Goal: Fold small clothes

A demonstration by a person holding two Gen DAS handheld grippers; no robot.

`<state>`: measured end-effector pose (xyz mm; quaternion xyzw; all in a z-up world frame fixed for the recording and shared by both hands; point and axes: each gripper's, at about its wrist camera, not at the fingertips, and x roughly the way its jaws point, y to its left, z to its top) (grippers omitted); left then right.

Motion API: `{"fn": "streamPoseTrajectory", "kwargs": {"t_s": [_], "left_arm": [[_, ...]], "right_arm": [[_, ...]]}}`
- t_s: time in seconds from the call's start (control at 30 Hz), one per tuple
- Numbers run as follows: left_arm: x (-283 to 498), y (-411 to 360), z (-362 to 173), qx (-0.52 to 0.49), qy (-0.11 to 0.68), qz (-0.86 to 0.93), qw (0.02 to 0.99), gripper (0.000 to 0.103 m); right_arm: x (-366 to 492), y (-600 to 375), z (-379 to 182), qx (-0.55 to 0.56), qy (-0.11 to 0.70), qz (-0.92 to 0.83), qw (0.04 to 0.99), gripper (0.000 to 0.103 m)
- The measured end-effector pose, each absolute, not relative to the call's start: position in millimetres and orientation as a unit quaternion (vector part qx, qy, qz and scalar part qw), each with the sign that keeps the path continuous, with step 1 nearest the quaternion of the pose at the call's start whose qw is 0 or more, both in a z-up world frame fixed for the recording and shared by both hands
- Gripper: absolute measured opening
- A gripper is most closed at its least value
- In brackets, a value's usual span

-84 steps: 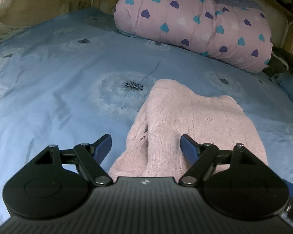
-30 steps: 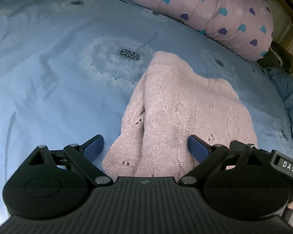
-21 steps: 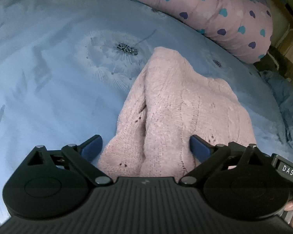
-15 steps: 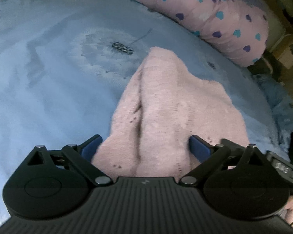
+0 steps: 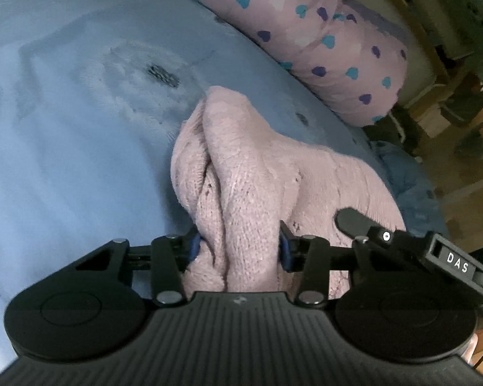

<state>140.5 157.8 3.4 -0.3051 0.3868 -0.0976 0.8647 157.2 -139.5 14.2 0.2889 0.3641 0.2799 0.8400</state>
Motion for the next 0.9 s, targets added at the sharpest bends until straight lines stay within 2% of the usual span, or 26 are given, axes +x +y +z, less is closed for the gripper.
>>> {"fn": "streamPoseTrajectory", "kwargs": {"t_s": [0.17,0.53,0.7,0.9], "left_arm": [[116,130,21,-0.294,0.389,-0.133,0.863,0.05],[35,43,47,-0.252,0.401,-0.212,0.855,0.05],[0,11,36,-0.215,0.419,-0.224,0.853,0.05],[-16,-12,11,-0.142,0.45,-0.196,0.86,0.053]], "right_arm": [[137,-149,41,0.265,0.355,0.284,0.85,0.049],[49,-234,73,0.273,0.353,0.262,0.856,0.049],[3,-269,64,0.286,0.36,0.245,0.854,0.049],[-22,-293,20,0.304,0.396,0.194,0.844,0.049]]}}
